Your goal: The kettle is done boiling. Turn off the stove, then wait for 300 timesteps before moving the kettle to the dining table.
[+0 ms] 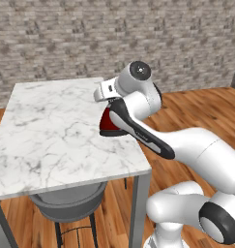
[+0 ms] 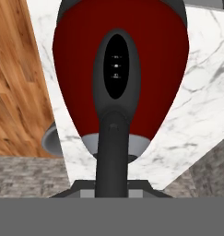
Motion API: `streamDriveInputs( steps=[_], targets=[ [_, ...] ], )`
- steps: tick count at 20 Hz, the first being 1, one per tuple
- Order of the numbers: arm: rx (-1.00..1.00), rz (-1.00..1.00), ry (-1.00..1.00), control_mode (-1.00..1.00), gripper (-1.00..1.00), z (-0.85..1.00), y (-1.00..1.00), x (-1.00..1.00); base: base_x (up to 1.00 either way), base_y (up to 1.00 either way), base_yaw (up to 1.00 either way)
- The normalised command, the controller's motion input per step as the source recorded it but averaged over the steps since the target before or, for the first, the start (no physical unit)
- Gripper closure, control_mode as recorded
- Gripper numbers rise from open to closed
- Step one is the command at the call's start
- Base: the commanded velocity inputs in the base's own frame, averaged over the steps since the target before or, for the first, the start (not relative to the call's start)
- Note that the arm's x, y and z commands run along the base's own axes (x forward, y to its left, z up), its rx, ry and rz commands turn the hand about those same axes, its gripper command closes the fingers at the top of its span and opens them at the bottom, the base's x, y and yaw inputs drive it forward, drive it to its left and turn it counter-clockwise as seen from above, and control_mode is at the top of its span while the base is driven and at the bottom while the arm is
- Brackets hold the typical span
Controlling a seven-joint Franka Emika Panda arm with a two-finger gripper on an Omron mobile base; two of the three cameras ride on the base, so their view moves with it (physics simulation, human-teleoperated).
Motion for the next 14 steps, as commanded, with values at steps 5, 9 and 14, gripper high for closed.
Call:
streamDriveInputs(
  steps=[5, 9, 14],
  targets=[
    [0.0, 0.0, -0.09, -1.0, 1.0, -0.21, 0.07, 0.09, 0.0, 0.0, 0.0],
    [0.0, 0.0, -0.08, -1.0, 1.0, -0.31, 0.04, 0.08, 0.0, 0.0, 0.0],
    [0.0, 0.0, -0.03, -1.0, 1.0, -0.3, 0.03, 0.1, 0.0, 0.0, 0.0]
  ],
)
